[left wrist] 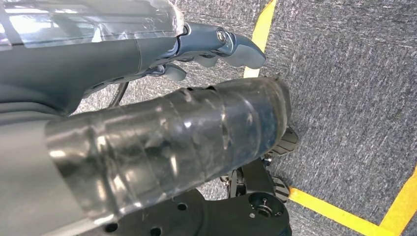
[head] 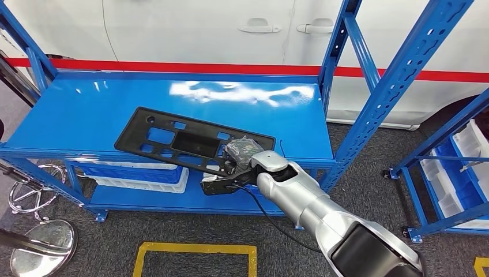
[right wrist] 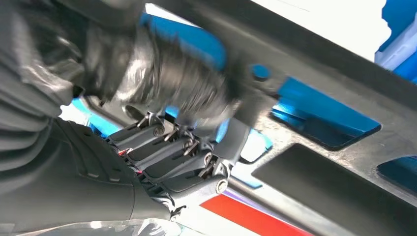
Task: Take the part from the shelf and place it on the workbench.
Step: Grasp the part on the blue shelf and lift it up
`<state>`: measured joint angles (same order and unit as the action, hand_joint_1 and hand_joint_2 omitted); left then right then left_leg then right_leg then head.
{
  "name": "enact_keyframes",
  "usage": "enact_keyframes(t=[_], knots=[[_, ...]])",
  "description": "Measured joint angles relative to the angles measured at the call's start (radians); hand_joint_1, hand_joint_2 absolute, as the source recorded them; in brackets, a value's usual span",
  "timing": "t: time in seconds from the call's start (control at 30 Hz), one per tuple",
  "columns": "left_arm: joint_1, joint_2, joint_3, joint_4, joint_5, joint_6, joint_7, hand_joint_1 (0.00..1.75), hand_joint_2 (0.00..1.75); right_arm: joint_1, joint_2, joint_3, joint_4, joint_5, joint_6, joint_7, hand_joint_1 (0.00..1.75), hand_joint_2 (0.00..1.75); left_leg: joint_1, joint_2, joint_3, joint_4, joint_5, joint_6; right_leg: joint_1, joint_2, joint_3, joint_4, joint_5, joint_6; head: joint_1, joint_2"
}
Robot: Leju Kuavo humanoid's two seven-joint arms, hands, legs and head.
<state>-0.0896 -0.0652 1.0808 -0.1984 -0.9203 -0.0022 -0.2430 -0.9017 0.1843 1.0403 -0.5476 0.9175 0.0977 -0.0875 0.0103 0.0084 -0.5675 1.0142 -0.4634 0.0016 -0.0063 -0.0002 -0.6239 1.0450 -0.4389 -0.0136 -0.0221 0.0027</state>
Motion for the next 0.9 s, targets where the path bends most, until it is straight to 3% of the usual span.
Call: enact_keyframes(t=[0.23, 0.27, 0.37, 0.4, 0.47, 0.6, 0.63, 0.77, 0.9], knots=[[0.000, 0.000, 0.001, 0.000, -0.002, -0.007, -0.004, 0.00, 0.00, 0.003, -0.008, 0.000, 0.000, 0.009, -0.007, -0.005, 1.73, 1.75, 0.000, 0.000, 0.000, 0.000, 0.000, 0.000, 0.000, 0.000, 0.000, 0.000, 0.000, 0.000, 0.000, 0.000], [0.000, 0.000, 0.002, 0.000, -0.002, -0.008, -0.004, 0.00, 0.00, 0.003, -0.010, 0.000, 0.000, 0.010, -0.008, -0.006, 1.42, 1.75, 0.000, 0.000, 0.000, 0.000, 0.000, 0.000, 0.000, 0.000, 0.000, 0.000, 0.000, 0.000, 0.000, 0.000], [0.000, 0.000, 0.002, 0.000, -0.004, -0.010, -0.005, 0.00, 0.00, 0.004, -0.014, 0.000, 0.000, 0.014, -0.011, -0.009, 0.12, 1.75, 0.000, 0.000, 0.000, 0.000, 0.000, 0.000, 0.000, 0.000, 0.000, 0.000, 0.000, 0.000, 0.000, 0.000], [0.000, 0.000, 0.003, 0.000, -0.004, -0.010, -0.005, 0.00, 0.00, 0.004, -0.015, 0.000, 0.000, 0.017, -0.012, -0.010, 0.00, 1.75, 0.000, 0.000, 0.000, 0.000, 0.000, 0.000, 0.000, 0.000, 0.000, 0.000, 0.000, 0.001, 0.000, 0.000], [-0.001, 0.000, 0.005, 0.000, -0.007, -0.010, -0.005, 0.00, 0.00, 0.005, -0.015, 0.000, 0.000, 0.022, -0.015, -0.013, 0.00, 1.75, 0.000, 0.001, 0.001, 0.000, 0.000, 0.000, 0.000, 0.000, 0.001, 0.000, 0.001, 0.001, 0.000, 0.000], [-0.001, 0.000, 0.012, 0.000, -0.013, -0.010, -0.005, 0.00, 0.00, 0.005, -0.016, 0.000, -0.001, 0.023, -0.010, -0.022, 0.00, 0.00, 0.000, 0.001, 0.001, 0.000, 0.000, 0.000, 0.000, 0.001, 0.001, -0.001, 0.002, 0.002, 0.000, 0.000], [-0.001, 0.000, 0.013, 0.000, -0.014, -0.010, -0.005, 0.00, 0.00, 0.005, -0.017, 0.000, -0.002, 0.022, -0.008, -0.025, 0.00, 0.00, 0.000, 0.001, 0.001, 0.000, 0.000, 0.000, 0.000, 0.001, 0.001, -0.001, 0.002, 0.002, 0.000, 0.000], [-0.001, 0.000, 0.016, 0.000, -0.017, -0.011, -0.005, 0.00, 0.00, 0.005, -0.020, 0.000, -0.003, 0.016, -0.005, -0.038, 0.00, 1.75, 0.000, 0.001, 0.001, 0.001, 0.001, 0.001, 0.000, 0.001, 0.001, -0.001, 0.004, 0.002, 0.000, 0.000], [-0.001, 0.000, 0.017, 0.000, -0.020, -0.016, -0.005, 0.00, 0.00, 0.005, -0.022, 0.000, -0.005, 0.014, -0.006, -0.040, 0.00, 1.75, 0.000, 0.001, 0.001, 0.001, 0.002, 0.002, 0.000, 0.001, 0.001, 0.000, 0.004, 0.003, 0.000, 0.000]])
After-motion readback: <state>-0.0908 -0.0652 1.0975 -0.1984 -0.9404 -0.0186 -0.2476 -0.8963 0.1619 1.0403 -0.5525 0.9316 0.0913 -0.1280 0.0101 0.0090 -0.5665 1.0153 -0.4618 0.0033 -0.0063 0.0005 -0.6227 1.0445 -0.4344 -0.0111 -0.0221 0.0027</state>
